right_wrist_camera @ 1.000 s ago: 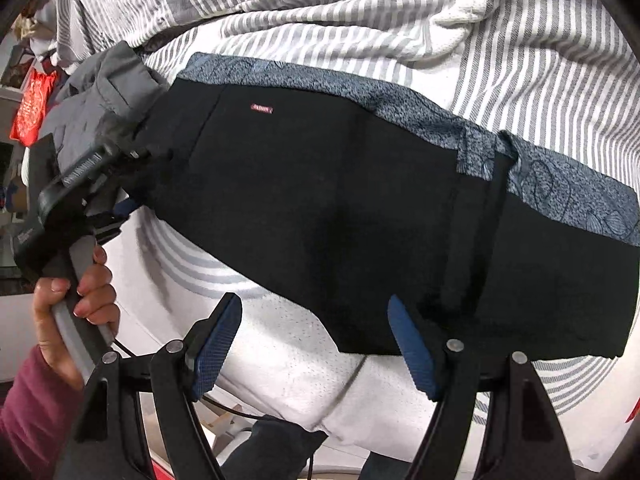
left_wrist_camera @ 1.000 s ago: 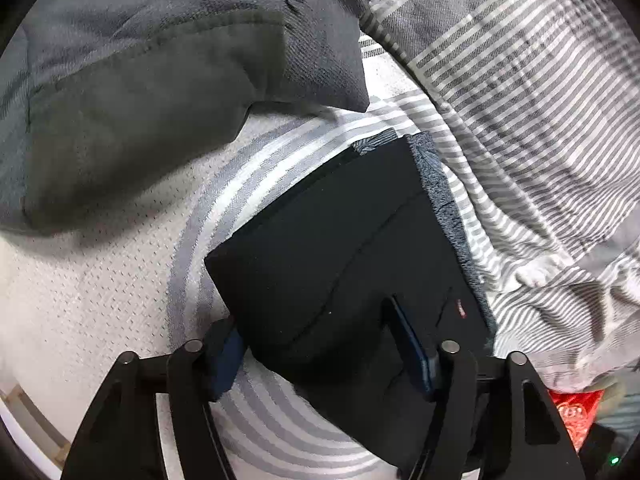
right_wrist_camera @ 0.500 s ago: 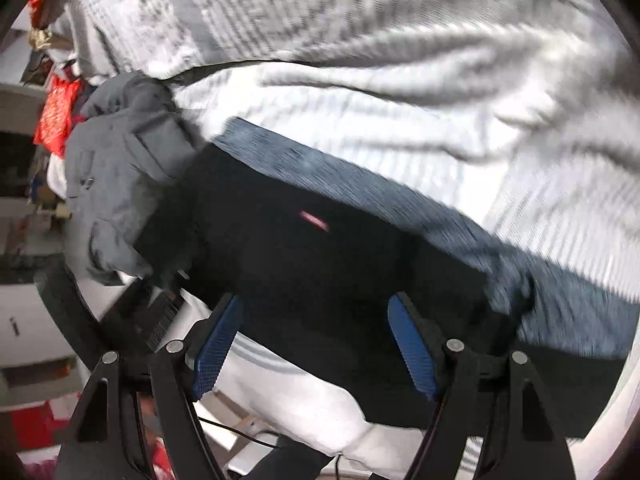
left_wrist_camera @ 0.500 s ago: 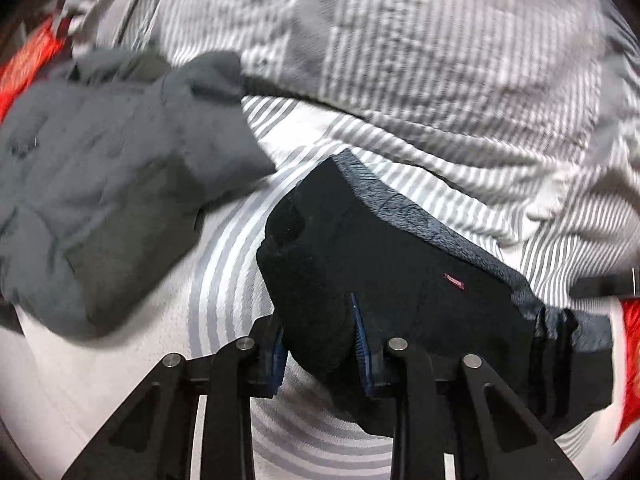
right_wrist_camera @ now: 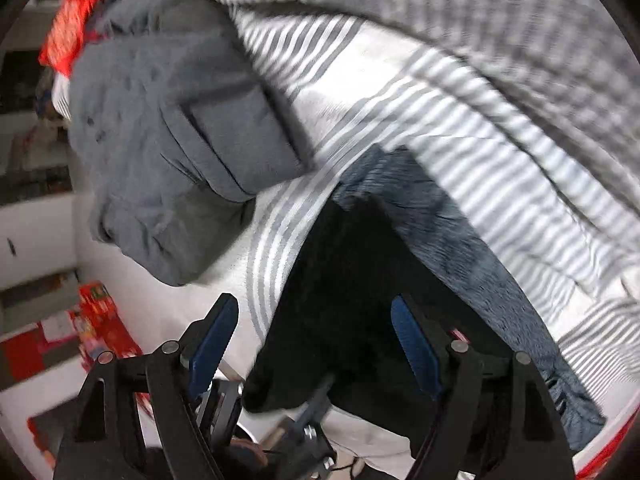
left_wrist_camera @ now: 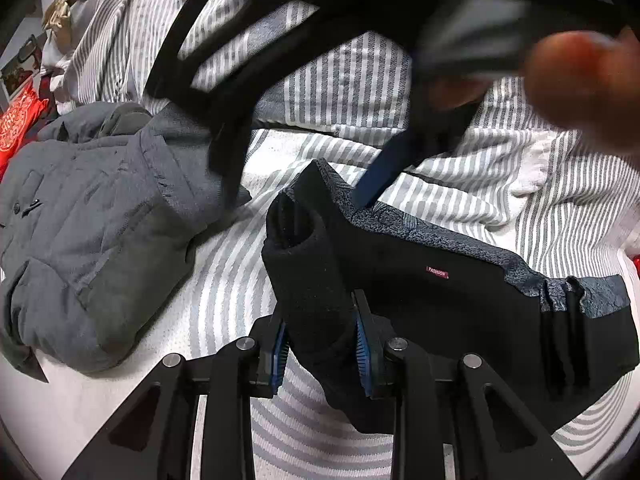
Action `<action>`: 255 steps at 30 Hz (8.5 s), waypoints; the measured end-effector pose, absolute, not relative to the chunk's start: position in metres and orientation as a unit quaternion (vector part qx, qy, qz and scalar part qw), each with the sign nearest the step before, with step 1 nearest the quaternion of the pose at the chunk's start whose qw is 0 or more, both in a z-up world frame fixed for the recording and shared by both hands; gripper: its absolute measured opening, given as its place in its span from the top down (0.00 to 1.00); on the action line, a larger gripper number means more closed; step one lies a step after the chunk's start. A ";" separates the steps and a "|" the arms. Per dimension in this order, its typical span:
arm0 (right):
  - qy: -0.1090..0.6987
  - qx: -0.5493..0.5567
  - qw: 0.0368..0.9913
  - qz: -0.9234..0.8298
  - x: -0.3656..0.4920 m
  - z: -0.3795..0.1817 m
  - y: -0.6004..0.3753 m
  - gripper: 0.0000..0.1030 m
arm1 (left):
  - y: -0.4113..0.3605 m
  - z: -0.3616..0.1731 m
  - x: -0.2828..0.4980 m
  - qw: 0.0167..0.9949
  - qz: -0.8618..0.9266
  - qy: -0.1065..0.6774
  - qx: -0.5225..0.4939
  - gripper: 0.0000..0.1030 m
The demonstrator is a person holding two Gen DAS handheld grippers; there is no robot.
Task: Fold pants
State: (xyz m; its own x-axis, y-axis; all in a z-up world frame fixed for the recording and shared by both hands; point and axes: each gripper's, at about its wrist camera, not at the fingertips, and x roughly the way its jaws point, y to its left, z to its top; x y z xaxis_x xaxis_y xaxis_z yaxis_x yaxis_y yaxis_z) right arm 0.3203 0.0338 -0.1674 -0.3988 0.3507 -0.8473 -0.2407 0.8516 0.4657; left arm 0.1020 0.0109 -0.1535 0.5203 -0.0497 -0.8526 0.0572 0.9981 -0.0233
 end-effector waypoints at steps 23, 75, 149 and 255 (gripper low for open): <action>0.721 0.222 0.593 0.281 0.285 -0.130 -0.095 0.84 | -0.056 -0.083 0.070 0.894 -0.131 0.420 0.079 0.71; 0.617 0.427 0.660 -0.024 0.016 -0.168 -0.512 0.34 | -0.298 -0.107 0.006 0.774 -0.297 0.523 0.196 0.45; 0.642 0.263 0.719 -0.035 0.078 -0.160 -0.485 0.48 | -0.316 -0.151 0.036 0.744 -0.280 0.598 0.103 0.44; 0.691 0.185 0.699 -0.001 0.064 -0.199 -0.401 0.00 | -0.171 -0.210 0.106 0.739 -0.170 0.651 0.004 0.02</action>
State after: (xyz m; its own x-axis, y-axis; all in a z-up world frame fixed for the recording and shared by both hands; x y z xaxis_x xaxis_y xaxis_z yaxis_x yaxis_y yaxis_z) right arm 0.0642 -0.4009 -0.1987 0.0445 0.2550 -0.9659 0.2571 0.9314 0.2577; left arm 0.1061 -0.1709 -0.2101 0.0932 -0.2461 -0.9647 0.2574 0.9420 -0.2155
